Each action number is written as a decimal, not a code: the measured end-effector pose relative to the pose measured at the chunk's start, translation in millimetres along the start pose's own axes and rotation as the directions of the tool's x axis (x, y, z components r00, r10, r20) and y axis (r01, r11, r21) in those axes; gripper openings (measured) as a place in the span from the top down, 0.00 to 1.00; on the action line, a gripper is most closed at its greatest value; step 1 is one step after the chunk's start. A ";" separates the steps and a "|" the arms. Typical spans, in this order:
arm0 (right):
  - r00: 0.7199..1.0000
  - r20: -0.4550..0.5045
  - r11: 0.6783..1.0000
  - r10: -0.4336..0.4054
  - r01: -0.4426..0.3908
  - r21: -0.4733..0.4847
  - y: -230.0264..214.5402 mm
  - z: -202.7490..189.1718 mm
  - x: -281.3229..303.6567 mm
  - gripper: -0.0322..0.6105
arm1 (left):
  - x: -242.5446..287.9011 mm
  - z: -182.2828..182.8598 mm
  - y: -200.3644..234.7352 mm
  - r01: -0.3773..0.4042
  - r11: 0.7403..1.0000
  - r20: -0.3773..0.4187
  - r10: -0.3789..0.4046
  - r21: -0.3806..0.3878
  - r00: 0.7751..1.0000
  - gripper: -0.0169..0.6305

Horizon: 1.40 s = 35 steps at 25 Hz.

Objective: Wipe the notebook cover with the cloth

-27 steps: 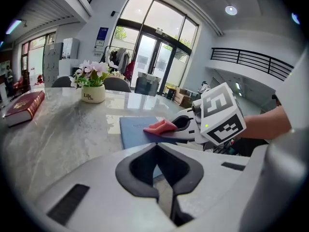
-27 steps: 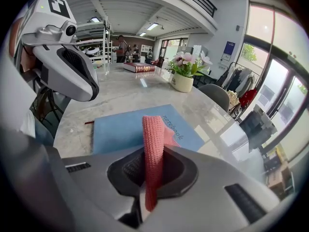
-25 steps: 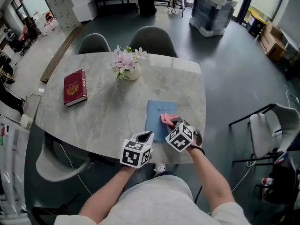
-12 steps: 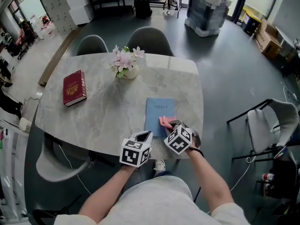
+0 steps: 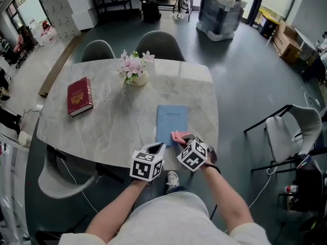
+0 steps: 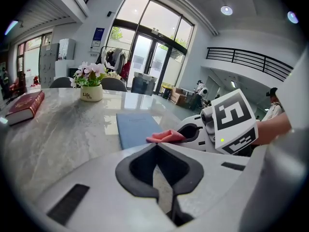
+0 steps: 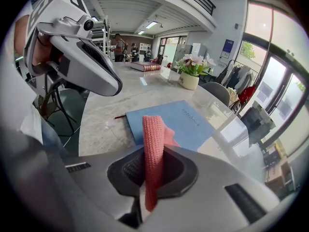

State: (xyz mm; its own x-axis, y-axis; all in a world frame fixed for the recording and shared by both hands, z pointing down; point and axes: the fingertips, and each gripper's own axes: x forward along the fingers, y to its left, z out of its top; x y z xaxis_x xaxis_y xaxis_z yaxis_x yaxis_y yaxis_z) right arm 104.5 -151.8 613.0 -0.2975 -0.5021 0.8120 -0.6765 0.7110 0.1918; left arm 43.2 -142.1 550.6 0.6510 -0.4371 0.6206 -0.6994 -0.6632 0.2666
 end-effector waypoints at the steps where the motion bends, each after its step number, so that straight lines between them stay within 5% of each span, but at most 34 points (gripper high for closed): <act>1: 1.000 -0.001 1.000 0.001 -0.001 0.000 2.5 -1.0 -1.2 0.93 | -0.7 -1.1 -1.1 0.002 1.000 0.001 -0.002 0.000 1.000 0.96; 24: 0.999 -0.018 0.999 0.051 -0.051 -0.006 42.9 -16.6 -25.7 0.93 | -11.4 -17.4 -23.1 0.023 1.000 0.017 -0.023 -0.020 1.000 0.96; 35: 0.999 0.047 0.999 0.017 -0.015 -0.049 5.0 20.1 -51.7 0.93 | -10.0 -11.1 -14.0 0.009 0.999 0.032 -0.008 -0.037 0.999 0.96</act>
State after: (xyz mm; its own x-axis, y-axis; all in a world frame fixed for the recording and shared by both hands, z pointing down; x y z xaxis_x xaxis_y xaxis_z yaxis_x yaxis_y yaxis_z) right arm 103.0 -132.1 561.0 -0.3404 -0.5120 0.7886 -0.6384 0.7416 0.2059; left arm 43.2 -121.7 548.8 0.6655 -0.4508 0.5949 -0.7038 -0.6442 0.2993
